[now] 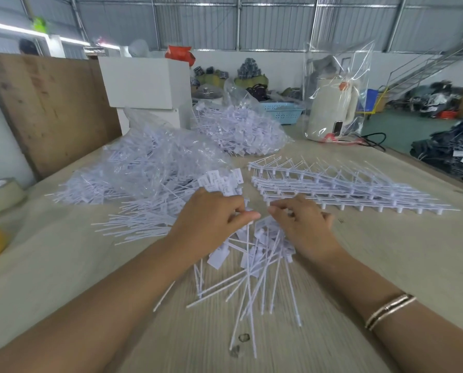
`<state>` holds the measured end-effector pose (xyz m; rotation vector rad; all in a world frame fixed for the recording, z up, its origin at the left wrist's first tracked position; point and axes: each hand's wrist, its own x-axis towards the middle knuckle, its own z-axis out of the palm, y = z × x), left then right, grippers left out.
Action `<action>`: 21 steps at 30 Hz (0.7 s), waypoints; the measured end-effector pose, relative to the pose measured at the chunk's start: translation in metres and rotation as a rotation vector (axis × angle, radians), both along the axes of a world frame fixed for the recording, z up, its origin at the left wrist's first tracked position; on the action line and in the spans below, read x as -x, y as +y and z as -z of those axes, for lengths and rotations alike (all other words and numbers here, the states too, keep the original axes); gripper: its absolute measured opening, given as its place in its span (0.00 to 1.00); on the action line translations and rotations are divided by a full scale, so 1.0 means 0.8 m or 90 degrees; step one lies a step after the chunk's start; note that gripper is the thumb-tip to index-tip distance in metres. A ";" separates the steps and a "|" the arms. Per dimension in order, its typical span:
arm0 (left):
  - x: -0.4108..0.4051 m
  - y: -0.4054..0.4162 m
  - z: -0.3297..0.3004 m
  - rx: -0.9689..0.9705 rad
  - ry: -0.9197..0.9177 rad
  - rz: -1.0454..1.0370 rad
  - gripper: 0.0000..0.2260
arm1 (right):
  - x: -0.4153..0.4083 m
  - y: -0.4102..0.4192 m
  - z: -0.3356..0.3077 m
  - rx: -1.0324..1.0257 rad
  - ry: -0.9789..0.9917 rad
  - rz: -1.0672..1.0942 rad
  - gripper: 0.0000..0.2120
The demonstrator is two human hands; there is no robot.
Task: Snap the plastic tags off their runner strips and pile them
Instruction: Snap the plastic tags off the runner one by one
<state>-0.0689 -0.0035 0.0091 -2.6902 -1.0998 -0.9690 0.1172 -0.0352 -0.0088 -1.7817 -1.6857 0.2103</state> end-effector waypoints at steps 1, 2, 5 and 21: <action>-0.007 0.003 -0.004 -0.020 0.019 -0.005 0.18 | -0.001 0.002 0.002 0.018 -0.002 0.000 0.14; -0.014 0.004 -0.010 -0.031 0.036 -0.011 0.18 | -0.001 0.003 0.003 0.022 0.013 0.001 0.15; -0.033 0.006 -0.024 -0.094 0.073 -0.099 0.23 | -0.004 0.001 -0.001 -0.030 0.051 0.008 0.15; -0.022 -0.081 -0.002 0.145 0.343 -0.237 0.35 | 0.001 -0.048 -0.028 0.347 0.109 -0.337 0.21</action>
